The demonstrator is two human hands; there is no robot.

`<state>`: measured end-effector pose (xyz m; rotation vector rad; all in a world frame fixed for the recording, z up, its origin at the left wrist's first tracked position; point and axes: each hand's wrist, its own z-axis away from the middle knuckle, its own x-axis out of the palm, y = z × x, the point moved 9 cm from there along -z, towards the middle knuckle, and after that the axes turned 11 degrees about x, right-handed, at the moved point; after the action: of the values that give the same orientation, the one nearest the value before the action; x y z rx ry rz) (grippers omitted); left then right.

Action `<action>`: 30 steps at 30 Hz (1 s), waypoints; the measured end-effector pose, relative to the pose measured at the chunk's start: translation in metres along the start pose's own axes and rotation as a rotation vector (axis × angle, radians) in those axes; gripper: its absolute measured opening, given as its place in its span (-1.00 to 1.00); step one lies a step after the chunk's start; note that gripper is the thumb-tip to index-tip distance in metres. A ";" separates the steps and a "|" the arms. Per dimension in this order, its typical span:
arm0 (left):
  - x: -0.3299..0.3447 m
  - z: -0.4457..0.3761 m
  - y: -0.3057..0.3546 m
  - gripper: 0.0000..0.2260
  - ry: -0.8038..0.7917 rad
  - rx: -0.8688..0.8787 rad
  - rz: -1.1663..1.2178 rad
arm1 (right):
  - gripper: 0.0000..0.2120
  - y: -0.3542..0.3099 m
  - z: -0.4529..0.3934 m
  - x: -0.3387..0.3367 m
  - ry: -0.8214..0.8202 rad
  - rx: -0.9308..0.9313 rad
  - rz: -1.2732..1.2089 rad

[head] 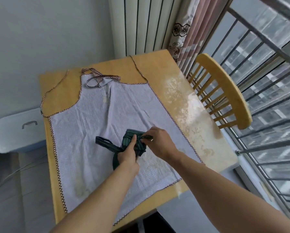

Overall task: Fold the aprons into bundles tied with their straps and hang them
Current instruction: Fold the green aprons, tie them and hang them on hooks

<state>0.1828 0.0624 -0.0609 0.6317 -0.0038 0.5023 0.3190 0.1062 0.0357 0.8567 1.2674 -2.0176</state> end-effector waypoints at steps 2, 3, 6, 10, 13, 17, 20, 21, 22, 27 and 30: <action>-0.007 -0.015 -0.016 -0.44 -0.003 -0.031 -0.026 | -0.86 0.019 -0.007 0.016 -0.058 0.080 -0.051; -0.008 -0.021 -0.024 -0.42 -0.014 -0.041 -0.035 | -0.85 0.029 -0.007 0.021 -0.074 0.138 -0.101; -0.009 -0.027 -0.039 -0.22 -0.066 -0.049 -0.066 | -0.71 0.056 -0.007 0.032 -0.107 0.303 -0.221; -0.021 -0.040 -0.047 -0.05 -0.111 0.035 -0.348 | -0.80 0.077 -0.002 0.045 -0.164 0.413 -0.228; -0.022 -0.029 -0.034 -0.24 -0.236 0.054 -0.579 | -0.84 0.083 -0.002 0.041 -0.085 0.438 -0.171; -0.026 0.011 -0.023 -0.56 -0.480 -0.102 -0.754 | -0.89 0.075 -0.001 0.043 -0.058 0.381 -0.099; -0.005 0.021 0.025 -0.79 -0.573 0.437 -1.071 | -0.94 0.064 0.003 0.044 -0.027 0.292 -0.040; 0.006 0.022 0.045 -0.87 -0.544 0.698 -1.175 | -0.93 0.059 0.004 0.044 -0.006 0.246 0.007; 0.016 0.022 0.056 -0.91 -0.542 0.911 -1.261 | -0.91 0.056 0.006 0.044 0.014 0.212 0.051; 0.033 -0.005 0.028 -0.80 -0.702 1.148 -1.469 | -0.84 0.039 0.016 0.049 0.090 0.058 0.328; 0.027 -0.007 0.025 -0.76 -0.680 1.139 -1.415 | -0.87 0.031 0.018 0.057 0.071 -0.014 0.487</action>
<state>0.1945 0.0957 -0.0480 1.6582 0.0873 -1.2074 0.3039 0.0694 -0.0192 1.1146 0.9881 -1.6006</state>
